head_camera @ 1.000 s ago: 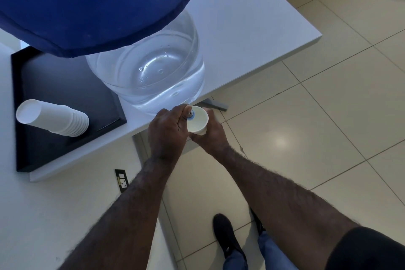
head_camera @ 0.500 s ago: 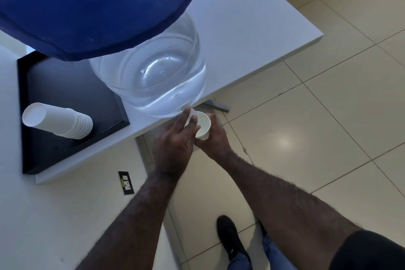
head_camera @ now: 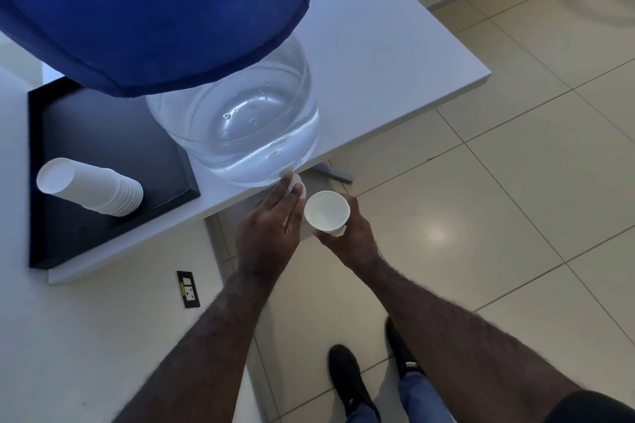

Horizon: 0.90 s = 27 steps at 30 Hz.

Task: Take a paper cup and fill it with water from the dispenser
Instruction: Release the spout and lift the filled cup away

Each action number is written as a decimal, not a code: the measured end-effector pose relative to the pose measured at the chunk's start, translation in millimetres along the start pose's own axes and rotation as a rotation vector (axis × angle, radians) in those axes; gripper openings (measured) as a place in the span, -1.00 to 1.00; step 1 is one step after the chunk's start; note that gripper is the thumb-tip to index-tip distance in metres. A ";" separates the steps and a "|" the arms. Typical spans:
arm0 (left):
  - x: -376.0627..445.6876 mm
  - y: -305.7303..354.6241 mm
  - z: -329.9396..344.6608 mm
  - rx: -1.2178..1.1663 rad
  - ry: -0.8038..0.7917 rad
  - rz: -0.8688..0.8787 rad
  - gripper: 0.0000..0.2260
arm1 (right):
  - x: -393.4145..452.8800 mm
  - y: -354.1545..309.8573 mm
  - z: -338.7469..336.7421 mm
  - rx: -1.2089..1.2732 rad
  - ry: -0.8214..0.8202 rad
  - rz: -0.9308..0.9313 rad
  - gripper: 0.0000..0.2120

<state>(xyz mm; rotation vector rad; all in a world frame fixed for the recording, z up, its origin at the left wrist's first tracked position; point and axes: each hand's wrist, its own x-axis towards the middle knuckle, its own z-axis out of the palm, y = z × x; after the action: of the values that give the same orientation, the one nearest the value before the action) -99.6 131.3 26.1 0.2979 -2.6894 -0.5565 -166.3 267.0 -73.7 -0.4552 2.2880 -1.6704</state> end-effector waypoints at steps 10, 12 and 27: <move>4.2 3.3 -2.3 -0.030 0.049 -0.020 -0.74 | 27.7 -41.4 -53.0 0.041 0.197 -0.062 -0.30; 5.1 5.2 -4.9 -0.022 0.037 -0.026 -0.74 | 42.9 -53.3 -61.3 0.037 0.220 -0.088 -0.31; 15.5 13.0 -22.9 -0.009 -0.063 -0.079 -0.75 | 153.5 -84.5 -70.0 -0.178 0.260 -0.031 -0.23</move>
<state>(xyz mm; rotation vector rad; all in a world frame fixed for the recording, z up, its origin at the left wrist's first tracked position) -106.1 131.0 55.9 0.3913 -2.7449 -0.6114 -326.5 241.5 22.7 -0.3264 2.6441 -1.6306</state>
